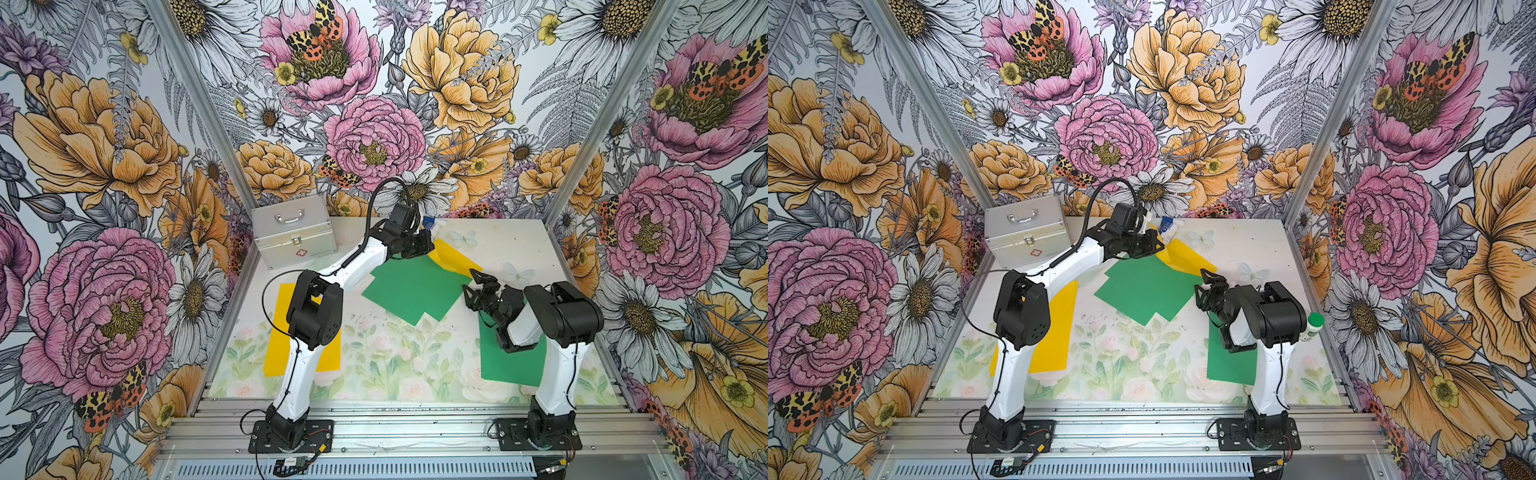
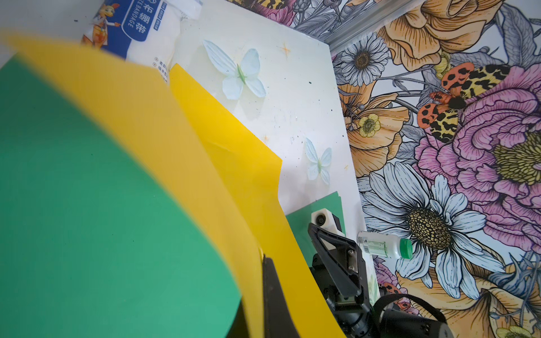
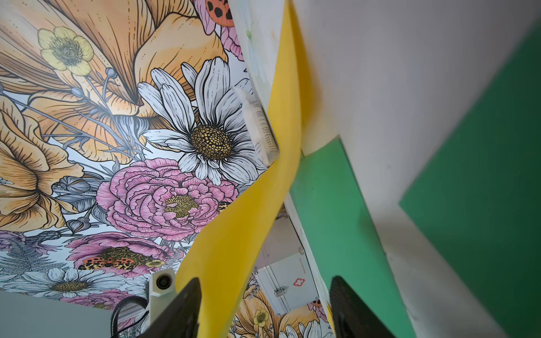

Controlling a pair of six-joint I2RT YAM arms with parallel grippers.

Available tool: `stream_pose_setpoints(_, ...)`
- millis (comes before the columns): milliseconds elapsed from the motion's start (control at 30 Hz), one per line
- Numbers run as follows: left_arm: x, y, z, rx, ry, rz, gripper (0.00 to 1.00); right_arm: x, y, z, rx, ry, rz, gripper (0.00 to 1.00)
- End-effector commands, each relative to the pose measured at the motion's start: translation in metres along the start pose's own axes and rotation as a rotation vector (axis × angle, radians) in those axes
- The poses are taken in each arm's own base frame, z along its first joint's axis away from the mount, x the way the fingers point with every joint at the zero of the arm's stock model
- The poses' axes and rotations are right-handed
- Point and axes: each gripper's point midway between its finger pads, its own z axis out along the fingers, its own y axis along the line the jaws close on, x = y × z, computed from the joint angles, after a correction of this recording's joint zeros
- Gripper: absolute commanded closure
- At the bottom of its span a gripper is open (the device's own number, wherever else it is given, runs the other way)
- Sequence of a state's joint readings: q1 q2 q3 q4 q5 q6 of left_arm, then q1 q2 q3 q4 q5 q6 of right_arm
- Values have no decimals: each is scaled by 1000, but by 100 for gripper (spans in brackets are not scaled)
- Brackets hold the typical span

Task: Sort the scattered colored papers by color
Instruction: Pick up the colored paper.

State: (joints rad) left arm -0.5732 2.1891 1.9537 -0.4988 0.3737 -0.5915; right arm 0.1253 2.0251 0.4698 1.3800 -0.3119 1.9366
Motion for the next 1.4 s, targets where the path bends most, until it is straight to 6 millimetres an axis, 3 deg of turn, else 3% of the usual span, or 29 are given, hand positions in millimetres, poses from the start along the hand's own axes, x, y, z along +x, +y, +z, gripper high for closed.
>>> stream_pose_setpoints(0,-5,-19,-17,29,-28,47,100,3,-10,-3,24,12,18,33)
stream_pose_setpoints(100,-3,-21,-17,33,-23,48,100,-1,-13,-4,29,-1,19,33)
stream_pose_setpoints(367,8,-27,-24,34,-13,65,100,-11,3,14,-20,-11,21,34)
stream_pose_setpoints(567,9,-31,-32,36,-21,73,100,-19,-2,23,-17,-26,42,41)
stream_pose_setpoints(700,9,-34,-35,44,-23,74,100,-19,1,24,-23,-22,41,53)
stream_pose_setpoints(933,12,-34,-38,44,-18,75,100,-21,-2,22,-15,-19,32,86)
stream_pose_setpoints(1067,17,-30,-43,34,-14,77,100,-21,-2,21,-12,-17,15,99)
stream_pose_setpoints(1133,19,-29,-47,27,-19,82,100,-20,2,22,-20,-9,-3,100)
stream_pose_setpoints(1200,21,-25,-54,13,-23,78,80,-19,7,24,-30,5,-34,100)
stream_pose_setpoints(1233,24,-22,-60,4,-26,80,66,-19,11,25,-36,15,-49,100)
stream_pose_setpoints(1267,25,-19,-67,-9,-35,83,46,-20,13,26,-38,18,-64,100)
stream_pose_setpoints(1300,27,-15,-73,-25,-45,85,34,-19,14,28,-33,35,-78,100)
stream_pose_setpoints(1333,28,-10,-82,-39,-56,85,7,-19,14,31,-21,46,-93,100)
stream_pose_setpoints(1367,28,-8,-97,-48,-77,84,2,-19,15,32,-11,52,-109,100)
